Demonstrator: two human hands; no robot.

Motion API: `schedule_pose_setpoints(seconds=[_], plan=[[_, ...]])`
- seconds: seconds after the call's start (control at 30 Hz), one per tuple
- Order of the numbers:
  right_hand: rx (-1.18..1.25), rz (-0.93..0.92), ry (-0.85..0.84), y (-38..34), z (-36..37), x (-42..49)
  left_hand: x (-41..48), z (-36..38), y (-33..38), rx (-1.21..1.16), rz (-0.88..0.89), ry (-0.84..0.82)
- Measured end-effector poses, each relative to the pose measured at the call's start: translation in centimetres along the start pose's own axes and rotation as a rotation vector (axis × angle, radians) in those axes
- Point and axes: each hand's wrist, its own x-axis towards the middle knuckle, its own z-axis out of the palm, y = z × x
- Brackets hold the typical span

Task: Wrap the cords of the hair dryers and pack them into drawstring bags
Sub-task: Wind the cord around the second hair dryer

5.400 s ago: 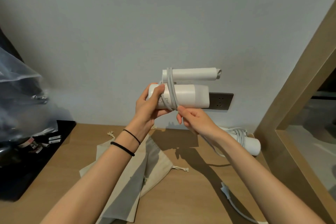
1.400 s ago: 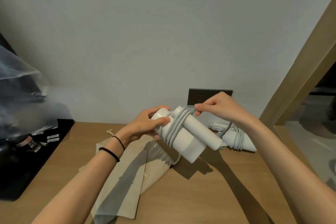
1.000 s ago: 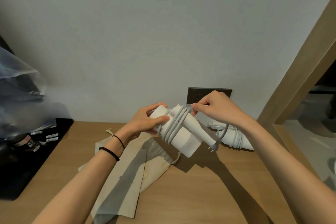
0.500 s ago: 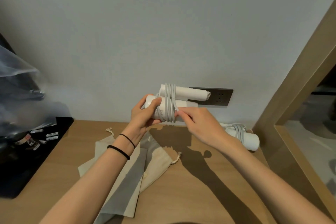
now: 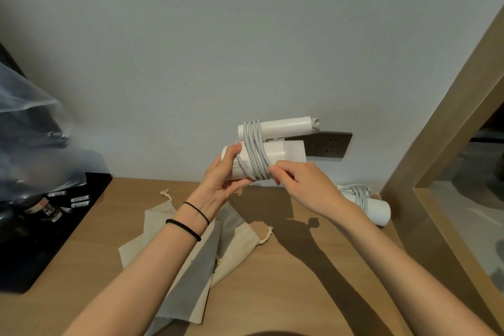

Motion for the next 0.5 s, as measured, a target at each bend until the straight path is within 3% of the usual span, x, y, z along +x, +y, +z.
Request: schedule_pose_setpoints(seconds=[0.13, 0.27, 0.43, 0.5], plan=[[-0.312, -0.087, -0.025, 0.6, 0.5, -0.9, -0.1, -0.4, -0.5, -0.077, -0.095, -0.007], [-0.45, -0.129, 0.012, 1.8, 1.2, -1.7, 0.2, -1.4, -1.2, -0.169, -0.206, 0.03], [-0.369, -0.097, 0.057, 2.6, 3.4, -2.4, 0.4, -2.7, -3.0, -0.216, -0.28, 0.019], [-0.181, 0.018, -0.097, 3.5, 4.2, -2.4, 0.5, -3.5, -3.8, -0.231, -0.318, 0.018]])
